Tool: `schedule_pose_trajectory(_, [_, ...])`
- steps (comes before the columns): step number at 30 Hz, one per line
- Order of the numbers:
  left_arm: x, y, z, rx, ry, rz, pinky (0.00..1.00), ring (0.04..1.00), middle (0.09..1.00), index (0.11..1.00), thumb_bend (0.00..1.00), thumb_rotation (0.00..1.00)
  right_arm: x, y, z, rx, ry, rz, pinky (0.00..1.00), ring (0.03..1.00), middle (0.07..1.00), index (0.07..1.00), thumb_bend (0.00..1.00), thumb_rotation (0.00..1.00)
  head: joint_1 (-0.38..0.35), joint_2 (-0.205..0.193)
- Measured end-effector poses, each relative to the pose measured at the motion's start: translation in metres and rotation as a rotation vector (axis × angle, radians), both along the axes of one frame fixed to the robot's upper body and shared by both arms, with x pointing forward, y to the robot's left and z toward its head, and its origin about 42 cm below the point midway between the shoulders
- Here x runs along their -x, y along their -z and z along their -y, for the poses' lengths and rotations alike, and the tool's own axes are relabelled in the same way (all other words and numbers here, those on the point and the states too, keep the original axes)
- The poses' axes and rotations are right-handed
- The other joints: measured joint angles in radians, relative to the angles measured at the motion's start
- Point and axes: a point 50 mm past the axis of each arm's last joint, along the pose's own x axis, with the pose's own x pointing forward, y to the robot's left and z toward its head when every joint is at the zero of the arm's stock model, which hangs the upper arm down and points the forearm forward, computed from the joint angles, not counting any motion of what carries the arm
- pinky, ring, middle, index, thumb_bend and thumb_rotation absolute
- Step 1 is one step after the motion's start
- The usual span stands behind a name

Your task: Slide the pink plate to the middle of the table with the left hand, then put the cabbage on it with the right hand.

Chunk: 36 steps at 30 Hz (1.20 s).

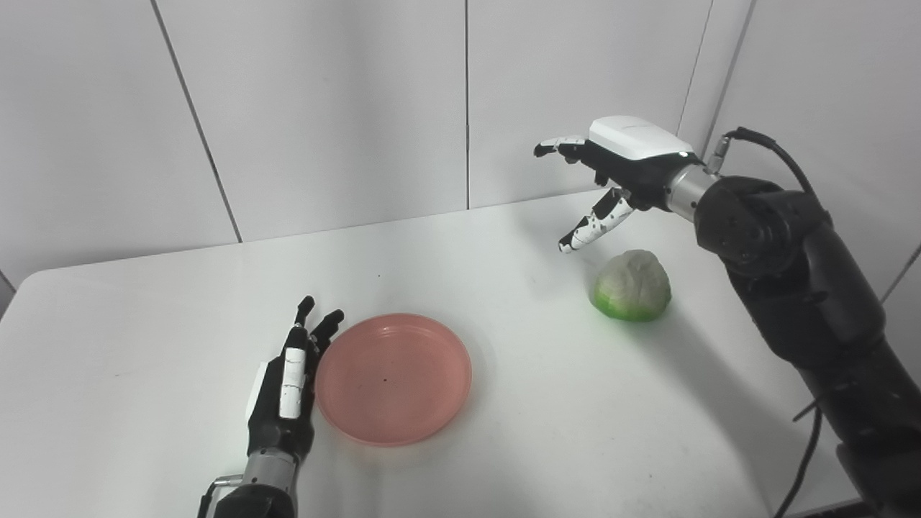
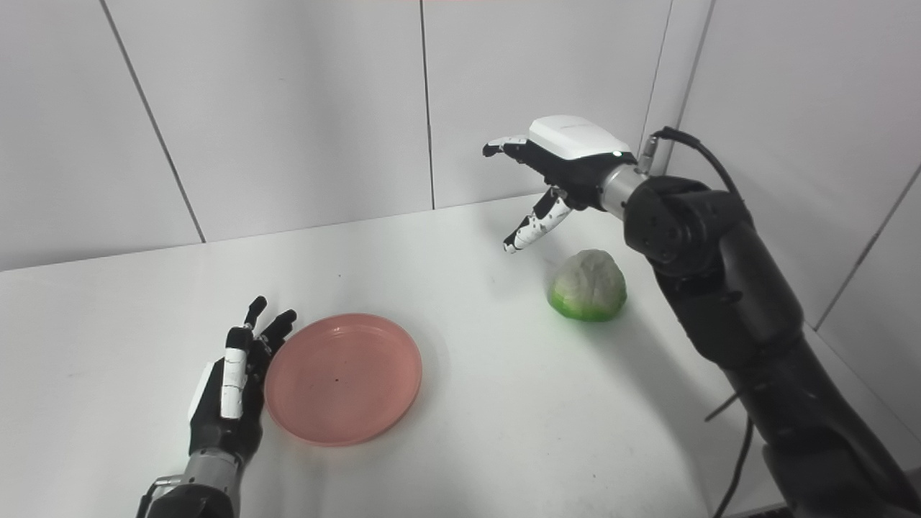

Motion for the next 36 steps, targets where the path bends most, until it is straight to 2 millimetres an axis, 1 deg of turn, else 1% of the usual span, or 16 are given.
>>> schedule_pose_trajectory(1, [0.0,0.0,0.0,0.001,-0.001,0.0,1.0,0.945,0.859,1.0,1.0,0.92,-0.002,0.002,0.0,0.023,0.007,-0.019,0.68,0.849,0.89,0.876,1.0,0.32,0.0,0.0])
schedule_pose_trajectory(4, [0.0,0.0,0.0,0.004,-0.003,0.0,1.0,0.945,0.854,1.0,1.0,0.92,-0.009,0.005,0.003,0.123,0.033,-0.111,0.72,0.867,0.907,0.88,1.0,0.34,-0.008,0.005])
schedule_pose_trajectory(9, [-0.001,-0.001,-0.001,0.007,-0.007,-0.004,1.0,0.941,0.857,1.0,1.0,0.91,-0.021,0.0,0.02,0.218,0.107,-0.227,0.69,0.845,0.919,0.931,1.0,0.29,-0.002,0.006])
schedule_pose_trajectory(11, [-0.002,-0.001,-0.001,0.007,-0.009,-0.005,1.0,0.94,0.856,1.0,1.0,0.91,-0.025,0.0,0.026,0.235,0.142,-0.24,0.68,0.858,0.924,0.94,1.0,0.3,-0.003,0.006])
schedule_pose_trajectory(14, [-0.003,0.0,-0.002,0.008,-0.014,-0.008,0.98,0.935,0.86,1.0,1.0,0.9,-0.032,0.009,0.032,0.257,0.173,-0.279,0.7,0.874,0.939,0.94,1.0,0.34,-0.006,0.011])
schedule_pose_trajectory(15, [-0.003,0.0,-0.001,0.008,-0.017,-0.009,0.96,0.93,0.869,1.0,1.0,0.9,-0.035,0.014,0.035,0.265,0.188,-0.3,0.74,0.872,0.945,0.941,1.0,0.33,-0.006,0.011])
schedule_pose_trajectory(18, [-0.003,-0.001,-0.001,0.01,-0.018,-0.007,0.95,0.926,0.869,1.0,1.0,0.9,-0.04,0.024,0.044,0.282,0.218,-0.361,0.75,0.869,0.944,0.942,1.0,0.32,-0.008,0.012])
schedule_pose_trajectory(20, [-0.004,-0.001,-0.002,0.015,-0.021,-0.007,0.94,0.919,0.862,1.0,1.0,0.9,-0.041,0.026,0.045,0.296,0.226,-0.378,0.67,0.851,0.941,0.945,1.0,0.29,-0.008,0.012])
schedule_pose_trajectory(21, [-0.004,-0.001,-0.002,0.017,-0.022,-0.006,0.93,0.915,0.86,1.0,1.0,0.9,-0.042,0.026,0.045,0.302,0.231,-0.385,0.62,0.819,0.915,0.944,1.0,0.29,-0.008,0.014])
schedule_pose_trajectory(22, [-0.004,-0.002,-0.002,0.018,-0.023,-0.006,0.93,0.913,0.857,1.0,1.0,0.89,-0.044,0.026,0.046,0.306,0.237,-0.391,0.63,0.836,0.927,0.942,1.0,0.28,-0.008,0.014])
schedule_pose_trajectory(27, [-0.005,-0.001,-0.002,0.025,-0.025,-0.009,0.93,0.909,0.852,1.0,1.0,0.88,-0.046,0.02,0.049,0.318,0.25,-0.4,0.67,0.832,0.931,0.937,1.0,0.29,-0.006,0.015])
schedule_pose_trajectory(29, [-0.005,-0.001,-0.002,0.027,-0.027,-0.01,0.93,0.907,0.85,1.0,1.0,0.88,-0.046,0.02,0.05,0.312,0.249,-0.407,0.63,0.821,0.92,0.929,1.0,0.31,-0.003,0.015])
schedule_pose_trajectory(30, [-0.005,-0.001,-0.002,0.03,-0.028,-0.01,0.93,0.905,0.847,1.0,1.0,0.88,-0.047,0.02,0.05,0.308,0.247,-0.415,0.6,0.789,0.896,0.925,1.0,0.32,-0.002,0.017])
schedule_pose_trajectory(31, [-0.005,-0.001,-0.002,0.036,-0.028,-0.011,0.93,0.903,0.846,1.0,1.0,0.87,-0.047,0.022,0.051,0.305,0.249,-0.425,0.6,0.788,0.895,0.921,1.0,0.33,-0.002,0.017])
schedule_pose_trajectory(32, [-0.005,-0.001,-0.002,0.039,-0.029,-0.011,0.93,0.901,0.843,1.0,1.0,0.88,-0.048,0.024,0.053,0.306,0.256,-0.434,0.64,0.836,0.921,0.912,1.0,0.32,0.0,0.023])
schedule_pose_trajectory(36, [-0.005,-0.002,-0.001,0.041,-0.029,-0.012,0.93,0.898,0.841,1.0,1.0,0.88,-0.049,0.03,0.056,0.321,0.269,-0.451,0.69,0.899,0.954,0.913,1.0,0.31,-0.002,0.028])
